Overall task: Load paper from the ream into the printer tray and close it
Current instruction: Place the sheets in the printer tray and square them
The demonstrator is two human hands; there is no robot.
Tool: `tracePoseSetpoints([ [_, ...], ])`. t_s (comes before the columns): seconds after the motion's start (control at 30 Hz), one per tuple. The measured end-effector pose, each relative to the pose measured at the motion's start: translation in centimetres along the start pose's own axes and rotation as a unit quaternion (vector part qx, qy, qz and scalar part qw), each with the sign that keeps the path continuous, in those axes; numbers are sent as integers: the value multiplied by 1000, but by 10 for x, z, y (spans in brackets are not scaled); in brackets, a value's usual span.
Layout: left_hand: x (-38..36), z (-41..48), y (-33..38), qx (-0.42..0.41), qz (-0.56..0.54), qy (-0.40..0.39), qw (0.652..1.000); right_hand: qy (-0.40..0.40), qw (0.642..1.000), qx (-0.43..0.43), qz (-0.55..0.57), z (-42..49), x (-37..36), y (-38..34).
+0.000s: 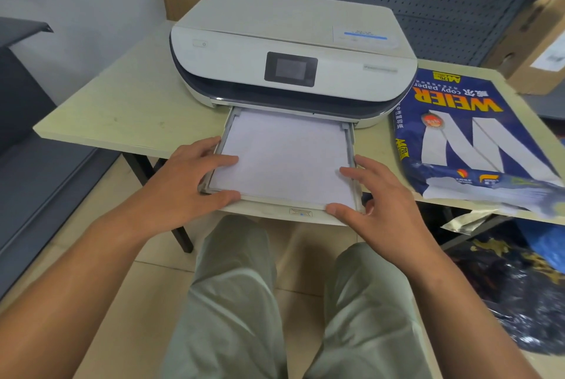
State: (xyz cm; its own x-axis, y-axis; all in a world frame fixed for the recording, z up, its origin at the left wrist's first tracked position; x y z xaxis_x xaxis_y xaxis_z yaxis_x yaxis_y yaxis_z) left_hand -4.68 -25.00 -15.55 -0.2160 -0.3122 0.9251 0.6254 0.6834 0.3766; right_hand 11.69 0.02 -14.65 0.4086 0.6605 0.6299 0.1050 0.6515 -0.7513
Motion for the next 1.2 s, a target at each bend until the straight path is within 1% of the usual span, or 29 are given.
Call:
tracePoseSetpoints([
  [0.1,0,1,2,0,-4,6,1000,-3,1000,-4,-1,0,0,1],
  [0.27,-4,4,-1,-5,-22,-13,1000,-5,1000,-7,12,2,0,2],
  [0.37,2,10,-2,11,-27,10,1000,-1,1000,-13,12,8,0,2],
  [0.5,5,18,-1,43,-31,28,998,22,999,-24,12,23,2,1],
  [0.63,5,20,-3,52,-19,31,998,57,998,-17,25,28,4,5],
  [0.87,3,20,1,51,5,38,998,74,996,-6,50,27,4,7],
  [1.2,2,19,-2,50,-10,45,998,74,995,-11,69,26,4,9],
])
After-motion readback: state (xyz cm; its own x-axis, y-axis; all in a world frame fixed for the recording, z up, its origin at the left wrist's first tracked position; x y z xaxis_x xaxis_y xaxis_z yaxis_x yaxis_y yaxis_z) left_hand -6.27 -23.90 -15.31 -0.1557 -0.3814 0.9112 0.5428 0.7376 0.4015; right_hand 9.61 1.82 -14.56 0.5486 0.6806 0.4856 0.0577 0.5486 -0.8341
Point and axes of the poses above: each hand's wrist, its own z-axis towards the middle knuckle, its own x-axis out of the back of the hand, y = z × x, the point moved 10 cm from there along z, towards the middle knuckle, and after that the axes turned 14 degrees about z, right-handed, at the moved point
